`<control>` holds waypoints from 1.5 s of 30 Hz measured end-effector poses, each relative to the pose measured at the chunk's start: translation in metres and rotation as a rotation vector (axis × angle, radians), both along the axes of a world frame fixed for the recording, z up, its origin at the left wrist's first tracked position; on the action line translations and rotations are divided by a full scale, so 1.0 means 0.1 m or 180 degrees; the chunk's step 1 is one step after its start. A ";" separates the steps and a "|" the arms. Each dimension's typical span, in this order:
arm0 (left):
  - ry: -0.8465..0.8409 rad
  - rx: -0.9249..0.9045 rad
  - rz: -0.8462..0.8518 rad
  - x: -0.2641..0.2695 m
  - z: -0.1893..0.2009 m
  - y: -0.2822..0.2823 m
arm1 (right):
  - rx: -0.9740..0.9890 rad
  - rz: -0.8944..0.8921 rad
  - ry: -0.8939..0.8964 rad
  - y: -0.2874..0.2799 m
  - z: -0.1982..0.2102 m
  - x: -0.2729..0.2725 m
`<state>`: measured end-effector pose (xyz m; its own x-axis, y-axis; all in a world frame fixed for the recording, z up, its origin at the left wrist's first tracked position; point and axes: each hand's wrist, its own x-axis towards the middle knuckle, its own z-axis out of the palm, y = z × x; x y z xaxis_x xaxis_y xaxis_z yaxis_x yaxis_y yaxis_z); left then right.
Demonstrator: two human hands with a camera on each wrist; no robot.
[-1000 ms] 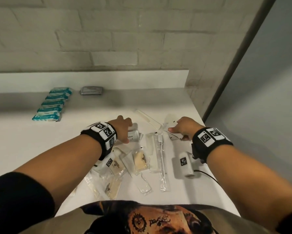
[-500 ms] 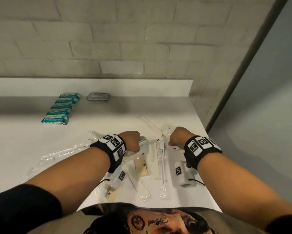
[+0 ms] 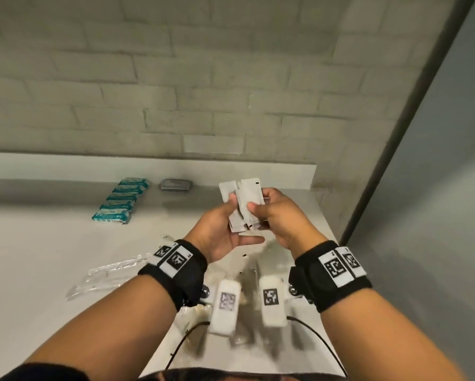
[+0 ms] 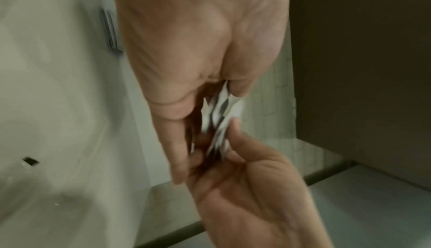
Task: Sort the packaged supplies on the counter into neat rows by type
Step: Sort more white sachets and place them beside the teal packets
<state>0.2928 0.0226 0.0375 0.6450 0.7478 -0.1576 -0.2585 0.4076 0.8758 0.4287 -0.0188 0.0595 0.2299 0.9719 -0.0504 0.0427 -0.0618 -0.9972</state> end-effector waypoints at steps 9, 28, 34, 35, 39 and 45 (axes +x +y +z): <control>-0.0163 0.0209 0.0437 -0.37 0.13 -0.24 | 0.0618 -0.0421 -0.0471 -0.13 0.09 -0.38; 0.0042 0.0530 0.0101 -1.16 0.36 -0.17 | 0.1351 -0.0707 -0.0162 -0.07 0.21 -0.96; 0.0183 0.0720 0.0173 -1.34 0.31 -0.07 | 0.0662 -0.0194 0.0406 -0.07 0.13 -1.26; 0.0230 0.0754 0.0136 -1.37 0.30 -0.06 | 0.0660 -0.0188 0.0412 -0.07 0.13 -1.30; 0.0260 0.0711 0.0053 -1.50 0.23 0.02 | 0.0756 -0.0200 0.0585 -0.02 0.08 -1.37; 0.0302 0.0539 0.0198 -1.71 0.08 0.15 | 0.0701 -0.0540 0.0374 0.08 -0.06 -1.44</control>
<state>0.1222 0.0372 0.0456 0.5851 0.8066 -0.0841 -0.1915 0.2382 0.9521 0.2851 -0.0108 0.0535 0.3950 0.9106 0.1215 -0.0661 0.1601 -0.9849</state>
